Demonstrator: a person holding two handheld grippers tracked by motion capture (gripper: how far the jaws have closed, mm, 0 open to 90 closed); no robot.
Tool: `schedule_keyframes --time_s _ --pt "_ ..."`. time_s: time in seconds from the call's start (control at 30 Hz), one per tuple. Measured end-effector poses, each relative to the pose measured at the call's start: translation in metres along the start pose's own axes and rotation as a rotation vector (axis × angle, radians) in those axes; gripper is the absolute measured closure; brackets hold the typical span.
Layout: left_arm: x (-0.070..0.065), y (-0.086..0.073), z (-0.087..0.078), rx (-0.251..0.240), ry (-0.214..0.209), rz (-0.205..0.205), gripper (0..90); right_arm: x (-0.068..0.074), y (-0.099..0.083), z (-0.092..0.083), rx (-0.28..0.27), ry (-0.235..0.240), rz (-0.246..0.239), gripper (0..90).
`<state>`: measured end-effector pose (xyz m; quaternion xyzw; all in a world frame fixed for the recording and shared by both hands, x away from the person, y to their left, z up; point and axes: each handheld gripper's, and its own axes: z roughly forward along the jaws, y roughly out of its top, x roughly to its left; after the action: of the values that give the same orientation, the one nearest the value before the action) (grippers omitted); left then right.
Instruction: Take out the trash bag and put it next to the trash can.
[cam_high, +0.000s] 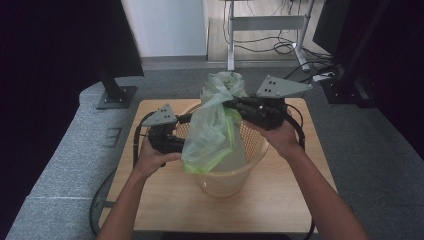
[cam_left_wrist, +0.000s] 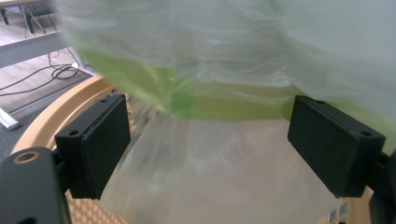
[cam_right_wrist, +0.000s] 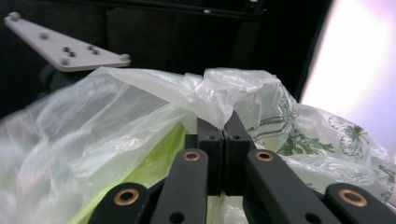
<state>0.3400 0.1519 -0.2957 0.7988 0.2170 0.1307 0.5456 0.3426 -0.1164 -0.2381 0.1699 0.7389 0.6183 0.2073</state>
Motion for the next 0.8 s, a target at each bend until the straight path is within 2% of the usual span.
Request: schedule_keyframes --time_s 0.2,0.33,0.47,0.6,0.7,0.8 --pt "-0.006 0.009 0.010 -0.001 0.006 0.007 13.0 0.012 0.002 0.015 0.021 0.051 -0.006 88.6" --pt "-0.008 0.015 0.012 -0.011 0.021 0.014 14.4 0.024 0.002 0.022 0.040 0.086 -0.032 88.7" --pt "-0.009 0.018 0.012 -0.034 0.023 0.024 21.3 0.030 0.003 0.024 0.052 0.108 -0.039 88.7" --pt "-0.015 0.020 0.010 -0.060 0.021 0.054 40.4 0.031 0.003 0.025 0.067 0.114 -0.039 88.7" --pt "-0.016 0.021 0.011 -0.057 -0.014 0.059 60.8 0.031 0.002 0.025 0.070 0.117 -0.038 88.6" --pt "-0.014 0.022 0.012 -0.051 -0.047 0.052 74.6 0.031 0.001 0.024 0.069 0.118 -0.034 88.5"
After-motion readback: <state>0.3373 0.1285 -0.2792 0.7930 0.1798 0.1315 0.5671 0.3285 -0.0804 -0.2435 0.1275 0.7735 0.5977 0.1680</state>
